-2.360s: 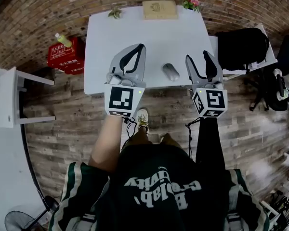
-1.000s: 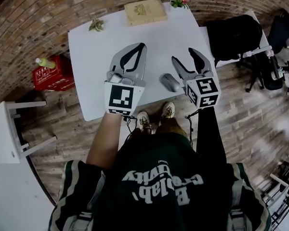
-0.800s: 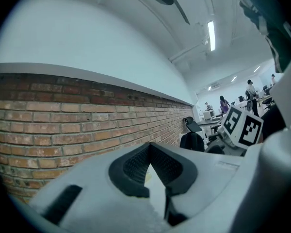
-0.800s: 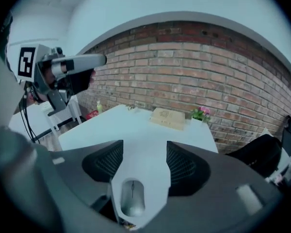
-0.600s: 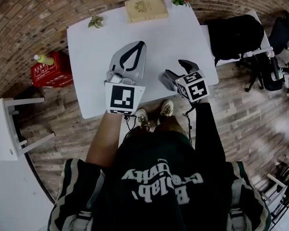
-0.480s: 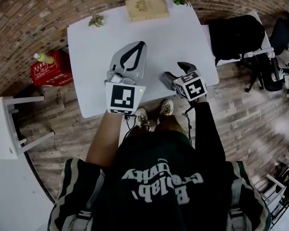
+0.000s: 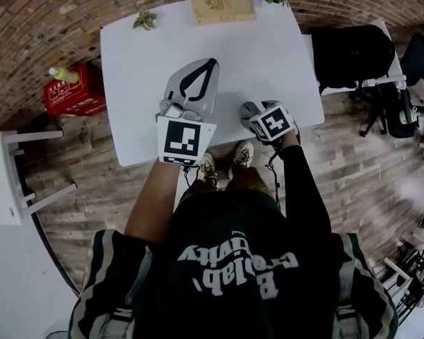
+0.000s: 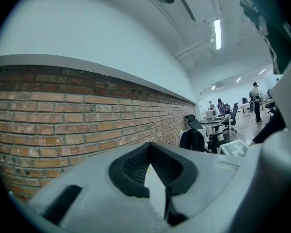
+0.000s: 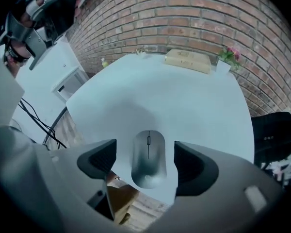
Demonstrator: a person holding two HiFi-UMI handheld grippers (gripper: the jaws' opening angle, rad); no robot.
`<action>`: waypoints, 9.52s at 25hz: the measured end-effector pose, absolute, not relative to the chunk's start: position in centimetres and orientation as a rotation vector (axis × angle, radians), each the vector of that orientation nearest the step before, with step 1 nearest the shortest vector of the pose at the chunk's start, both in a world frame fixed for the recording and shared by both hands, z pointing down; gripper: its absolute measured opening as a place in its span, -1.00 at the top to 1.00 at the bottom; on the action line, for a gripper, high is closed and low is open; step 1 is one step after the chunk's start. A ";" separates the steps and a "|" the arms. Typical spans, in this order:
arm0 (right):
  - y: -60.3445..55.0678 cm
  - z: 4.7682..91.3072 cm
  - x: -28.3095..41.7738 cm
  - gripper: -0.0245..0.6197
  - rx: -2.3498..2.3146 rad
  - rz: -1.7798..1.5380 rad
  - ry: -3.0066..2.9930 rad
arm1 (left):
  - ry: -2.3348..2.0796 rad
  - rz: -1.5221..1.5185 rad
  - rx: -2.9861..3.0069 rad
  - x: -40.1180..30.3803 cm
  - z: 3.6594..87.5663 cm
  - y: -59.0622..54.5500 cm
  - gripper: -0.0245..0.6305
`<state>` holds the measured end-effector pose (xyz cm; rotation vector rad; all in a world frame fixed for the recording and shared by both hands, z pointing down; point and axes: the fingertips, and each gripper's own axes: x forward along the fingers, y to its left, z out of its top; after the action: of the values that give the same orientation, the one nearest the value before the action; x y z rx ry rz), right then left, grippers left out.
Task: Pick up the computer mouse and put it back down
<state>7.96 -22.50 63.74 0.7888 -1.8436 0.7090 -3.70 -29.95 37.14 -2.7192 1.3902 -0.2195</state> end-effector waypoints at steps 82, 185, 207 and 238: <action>-29.4 29.3 10.7 0.08 1.731 -0.092 -2.484 | 1.505 -0.166 -2.548 -6.6 29.2 -29.7 0.91; -26.8 57.0 -6.0 0.07 1.092 0.471 -2.280 | 1.774 -0.240 -2.483 -18.5 34.4 -25.9 0.91; -28.6 32.1 -5.6 0.08 1.338 -0.044 -2.680 | 1.729 -0.166 -2.487 -17.3 29.4 -25.8 0.91; -27.2 29.4 -4.2 0.89 1.380 -0.185 -2.701 | 1.686 -0.193 -2.471 -15.5 28.4 -25.2 0.91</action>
<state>-4.24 -27.18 29.42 1.3801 -2.7007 -0.1846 -15.46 -25.18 28.42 -2.4706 1.6863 -0.1928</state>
